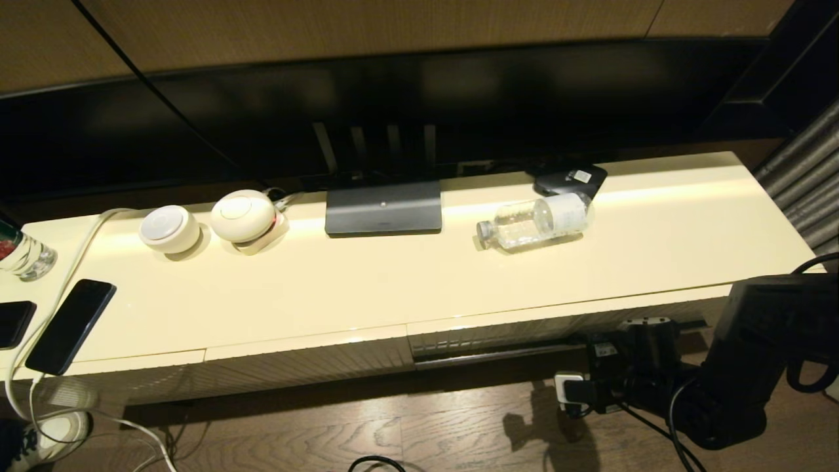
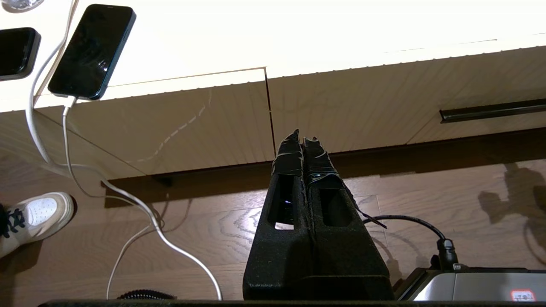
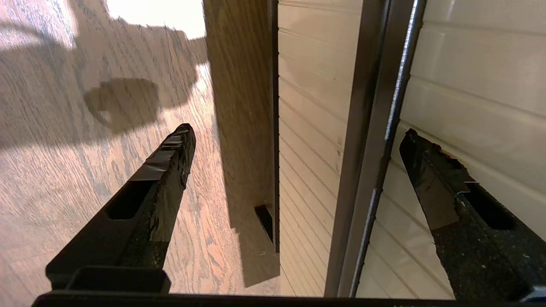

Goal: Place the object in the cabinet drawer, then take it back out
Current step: Open the drawer

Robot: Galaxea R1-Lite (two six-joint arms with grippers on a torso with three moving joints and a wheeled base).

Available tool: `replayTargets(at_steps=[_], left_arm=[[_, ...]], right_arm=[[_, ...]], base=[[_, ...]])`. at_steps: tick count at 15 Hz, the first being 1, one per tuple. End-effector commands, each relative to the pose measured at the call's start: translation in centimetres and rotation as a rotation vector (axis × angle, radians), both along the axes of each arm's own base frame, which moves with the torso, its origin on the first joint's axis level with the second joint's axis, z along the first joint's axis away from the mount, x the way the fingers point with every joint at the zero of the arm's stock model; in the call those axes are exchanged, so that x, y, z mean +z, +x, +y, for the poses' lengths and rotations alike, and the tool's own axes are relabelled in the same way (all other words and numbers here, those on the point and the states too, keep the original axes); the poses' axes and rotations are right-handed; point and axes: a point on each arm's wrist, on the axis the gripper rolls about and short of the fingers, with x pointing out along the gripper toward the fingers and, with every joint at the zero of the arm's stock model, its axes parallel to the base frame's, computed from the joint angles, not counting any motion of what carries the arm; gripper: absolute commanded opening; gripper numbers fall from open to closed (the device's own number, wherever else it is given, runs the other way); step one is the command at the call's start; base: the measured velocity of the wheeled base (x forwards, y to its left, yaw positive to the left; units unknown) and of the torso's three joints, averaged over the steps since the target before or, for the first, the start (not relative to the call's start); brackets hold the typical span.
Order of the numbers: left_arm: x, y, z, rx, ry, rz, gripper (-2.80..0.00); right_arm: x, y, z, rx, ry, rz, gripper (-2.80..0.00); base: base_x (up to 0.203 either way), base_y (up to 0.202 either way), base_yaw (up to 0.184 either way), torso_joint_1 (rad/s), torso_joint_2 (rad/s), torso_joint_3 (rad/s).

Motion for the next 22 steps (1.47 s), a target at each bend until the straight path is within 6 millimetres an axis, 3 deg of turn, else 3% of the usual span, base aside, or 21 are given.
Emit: replayTargets(at_steps=[1, 11, 22], left_arm=[[-0.1, 0.0, 0.0, 0.000, 0.000, 0.005, -2.80], [-0.1, 0.0, 0.0, 0.001, 0.000, 0.004, -2.80], [-0.1, 0.0, 0.0, 0.002, 0.000, 0.004, -2.80]], right_arm=[[-0.1, 0.3, 0.1, 0.005, -0.004, -0.009, 0.00], [-1.6, -0.8, -0.1, 0.005, -0.014, 0.060, 0.00], [-1.7, -6.2, -0.9, 0.010, -0.035, 0.204, 0.00]], base=[[0.000, 0.000, 0.000, 0.000, 0.00, 0.000], [0.000, 0.000, 0.000, 0.000, 0.00, 0.000], [0.000, 0.000, 0.000, 0.000, 0.00, 0.000]])
